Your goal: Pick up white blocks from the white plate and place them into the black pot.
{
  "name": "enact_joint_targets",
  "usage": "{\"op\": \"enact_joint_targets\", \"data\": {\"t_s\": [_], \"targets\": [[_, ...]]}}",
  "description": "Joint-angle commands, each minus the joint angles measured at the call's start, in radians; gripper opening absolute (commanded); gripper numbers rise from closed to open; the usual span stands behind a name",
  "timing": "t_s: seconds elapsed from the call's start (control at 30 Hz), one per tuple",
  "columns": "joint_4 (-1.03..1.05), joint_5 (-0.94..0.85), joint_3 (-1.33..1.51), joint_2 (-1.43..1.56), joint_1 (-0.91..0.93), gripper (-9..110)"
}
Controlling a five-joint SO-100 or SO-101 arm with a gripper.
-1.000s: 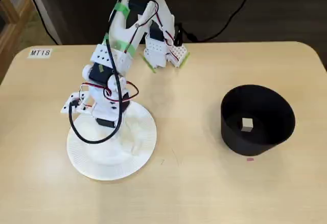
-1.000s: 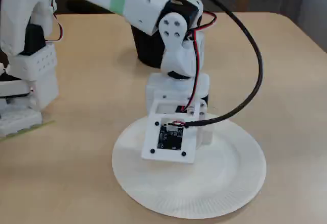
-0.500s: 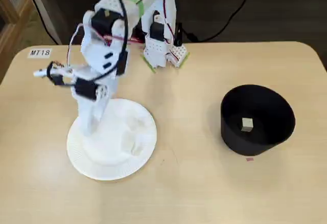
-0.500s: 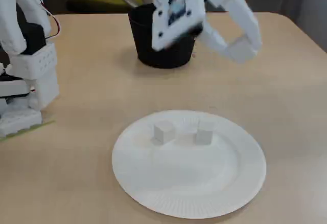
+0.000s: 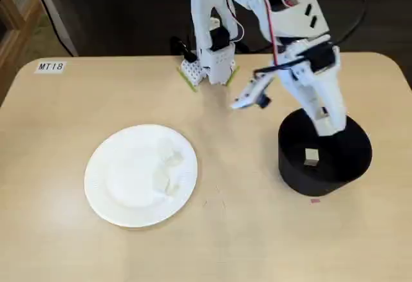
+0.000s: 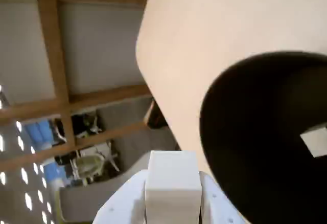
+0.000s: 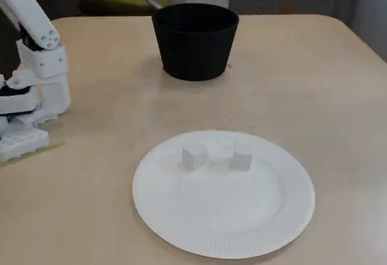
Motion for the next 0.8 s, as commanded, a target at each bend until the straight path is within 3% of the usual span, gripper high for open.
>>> {"op": "enact_joint_targets", "data": {"t_s": [0.0, 0.27, 0.37, 0.5, 0.6, 0.7, 0.77], "targets": [[-0.121, -0.017, 0.098, 0.031, -0.043, -2], [-0.195, -0.034, 0.193, -0.005, -0.043, -2], [-0.184, -0.075, 0.198, -0.006, -0.052, 23], [-0.172, -0.087, 0.198, 0.012, -0.054, 29], [-0.129, -0.087, 0.193, 0.054, -0.040, 23], [-0.051, -0.071, 0.176, 0.118, 0.003, 0], [0.081, -0.072, 0.144, 0.181, 0.083, -2]]}}
